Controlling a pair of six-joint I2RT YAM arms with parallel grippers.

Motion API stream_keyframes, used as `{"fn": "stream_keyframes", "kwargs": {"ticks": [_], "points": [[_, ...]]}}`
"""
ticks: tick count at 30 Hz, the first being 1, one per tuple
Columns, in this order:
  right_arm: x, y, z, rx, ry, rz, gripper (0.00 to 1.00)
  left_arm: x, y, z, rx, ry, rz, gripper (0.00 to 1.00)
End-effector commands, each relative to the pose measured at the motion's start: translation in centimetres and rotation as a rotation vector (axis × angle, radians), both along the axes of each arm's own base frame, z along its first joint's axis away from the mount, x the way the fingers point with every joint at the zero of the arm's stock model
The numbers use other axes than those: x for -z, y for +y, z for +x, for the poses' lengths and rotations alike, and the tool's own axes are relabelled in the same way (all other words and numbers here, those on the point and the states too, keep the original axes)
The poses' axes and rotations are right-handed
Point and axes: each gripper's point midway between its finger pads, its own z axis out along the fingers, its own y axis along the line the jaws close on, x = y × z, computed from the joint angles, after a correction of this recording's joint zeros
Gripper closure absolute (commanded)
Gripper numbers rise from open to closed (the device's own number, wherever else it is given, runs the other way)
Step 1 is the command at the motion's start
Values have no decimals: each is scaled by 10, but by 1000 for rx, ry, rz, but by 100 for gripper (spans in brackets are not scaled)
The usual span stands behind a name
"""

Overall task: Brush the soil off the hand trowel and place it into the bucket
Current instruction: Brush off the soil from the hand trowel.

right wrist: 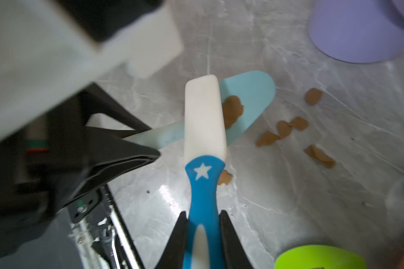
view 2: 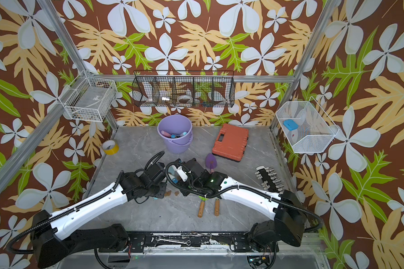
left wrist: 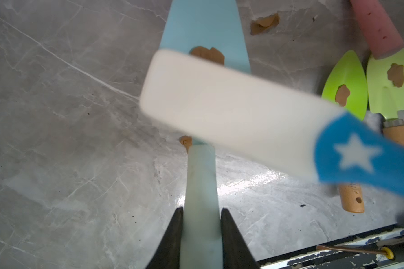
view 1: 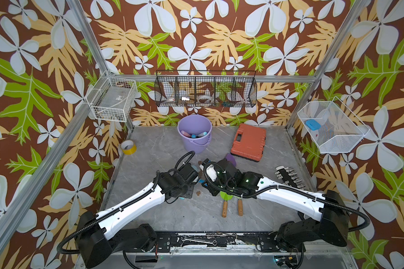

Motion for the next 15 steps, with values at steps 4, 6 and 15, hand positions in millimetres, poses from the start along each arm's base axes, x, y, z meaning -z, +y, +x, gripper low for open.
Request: {"fn": "stream_keyframes", "kwargs": {"ticks": [4, 6, 15], "points": [[-32, -14, 10, 75, -92, 28, 100, 0, 2, 7, 3, -29, 26, 100], [-44, 1, -6, -11, -58, 124, 100, 2, 2, 7, 5, -29, 28, 100], [-6, 4, -10, -7, 36, 76, 100, 2, 0, 7, 9, -36, 3, 100]]}}
